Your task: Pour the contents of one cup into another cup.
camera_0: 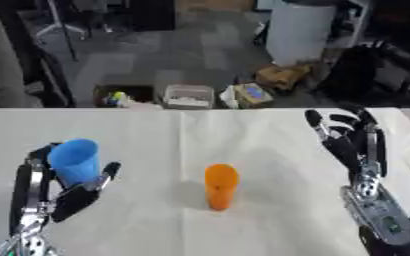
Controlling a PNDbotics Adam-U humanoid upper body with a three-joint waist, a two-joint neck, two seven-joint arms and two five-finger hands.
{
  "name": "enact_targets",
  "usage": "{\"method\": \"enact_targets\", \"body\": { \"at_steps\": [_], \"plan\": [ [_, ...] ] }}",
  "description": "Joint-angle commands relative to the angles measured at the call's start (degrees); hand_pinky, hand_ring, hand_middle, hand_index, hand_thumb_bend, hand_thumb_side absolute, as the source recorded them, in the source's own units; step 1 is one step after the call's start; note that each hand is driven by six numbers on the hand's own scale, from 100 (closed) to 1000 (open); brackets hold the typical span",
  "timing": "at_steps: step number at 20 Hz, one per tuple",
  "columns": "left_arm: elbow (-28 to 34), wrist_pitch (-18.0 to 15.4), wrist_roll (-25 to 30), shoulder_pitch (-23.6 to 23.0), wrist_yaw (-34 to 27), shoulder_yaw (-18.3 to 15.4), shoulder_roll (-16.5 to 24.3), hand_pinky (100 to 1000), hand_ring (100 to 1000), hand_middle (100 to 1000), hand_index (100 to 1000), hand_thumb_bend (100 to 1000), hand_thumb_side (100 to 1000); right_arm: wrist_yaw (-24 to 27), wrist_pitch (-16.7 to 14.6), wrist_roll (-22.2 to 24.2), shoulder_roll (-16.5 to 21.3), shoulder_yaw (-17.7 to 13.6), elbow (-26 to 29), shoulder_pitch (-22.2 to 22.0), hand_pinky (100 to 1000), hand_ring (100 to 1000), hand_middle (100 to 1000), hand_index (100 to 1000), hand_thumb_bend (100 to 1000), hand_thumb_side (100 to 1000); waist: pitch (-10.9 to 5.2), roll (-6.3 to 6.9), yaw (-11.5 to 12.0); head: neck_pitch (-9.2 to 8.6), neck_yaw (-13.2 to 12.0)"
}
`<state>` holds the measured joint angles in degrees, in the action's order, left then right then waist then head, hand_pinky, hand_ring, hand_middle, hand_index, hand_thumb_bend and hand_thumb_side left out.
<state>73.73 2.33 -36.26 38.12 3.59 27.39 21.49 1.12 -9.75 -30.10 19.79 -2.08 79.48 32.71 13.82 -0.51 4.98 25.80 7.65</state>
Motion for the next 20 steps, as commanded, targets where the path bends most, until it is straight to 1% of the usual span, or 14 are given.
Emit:
{"method": "enact_targets", "body": {
  "at_steps": [1,3,6,8,10,12,14,15,18,20],
  "plan": [
    [-2.47,-2.59,1.64,1.34,3.68,-0.08,0.03,369,371,489,632,1000,310,0.55,0.33,-0.11,0.60,-0.04,2.03,0.53,593,681,736,726,804,452,-0.85,0.04,-0.11,-0.95,-0.29],
    [-2.18,-2.87,2.60,0.94,6.90,-0.27,-0.03,398,423,534,667,1000,330,0.68,0.43,-0.12,0.52,-0.03,2.12,0.44,590,678,734,726,803,451,-0.82,0.07,-0.12,-1.12,-0.39],
    [-0.04,-2.90,3.22,-0.28,10.41,-0.62,0.09,466,496,617,733,1000,407,0.68,0.55,-0.07,0.52,0.01,1.95,0.38,586,673,730,723,801,448,-0.80,0.20,-0.03,-1.25,-0.31],
    [2.80,-2.59,3.97,-1.44,12.26,-0.95,0.53,505,522,650,762,1000,427,0.70,0.61,-0.13,0.63,-0.06,1.75,0.34,585,671,729,723,801,448,-0.80,0.32,0.07,-1.28,-0.21],
    [6.87,-2.06,4.54,-2.85,12.87,-1.78,1.14,525,539,673,770,1000,458,0.74,0.62,-0.19,0.77,-0.16,1.62,0.30,583,670,729,722,802,449,-0.79,0.44,0.23,-1.34,-0.05],
    [12.28,-1.60,4.69,-4.37,12.39,-2.81,2.08,533,546,683,770,1000,504,0.83,0.61,-0.16,0.91,-0.21,1.59,0.28,581,669,729,722,804,449,-0.79,0.55,0.45,-1.37,0.16],
    [18.82,-0.87,4.95,-6.04,11.21,-3.92,3.42,540,548,683,770,1000,518,0.87,0.57,0.08,1.03,-0.14,1.62,0.31,579,669,729,723,807,448,-0.81,0.65,0.66,-1.33,0.20],
    [22.22,-0.42,5.00,-6.96,10.43,-4.58,4.11,541,548,682,770,1000,542,0.88,0.50,0.22,1.11,-0.13,1.73,0.29,575,668,730,724,809,448,-0.85,0.71,0.79,-1.29,0.25],
    [31.71,1.46,5.31,-9.99,6.78,-6.69,6.10,540,552,691,774,1000,562,0.97,0.31,0.87,1.39,-0.12,2.19,0.15,572,671,736,728,814,448,-0.95,0.82,1.13,-1.18,0.35],
    [36.30,2.38,5.52,-12.18,3.52,-7.92,7.09,533,554,699,779,1000,564,1.06,0.22,1.53,1.59,-0.09,2.54,0.04,570,674,743,731,816,450,-0.98,0.82,1.30,-1.14,0.38]
  ]
}}
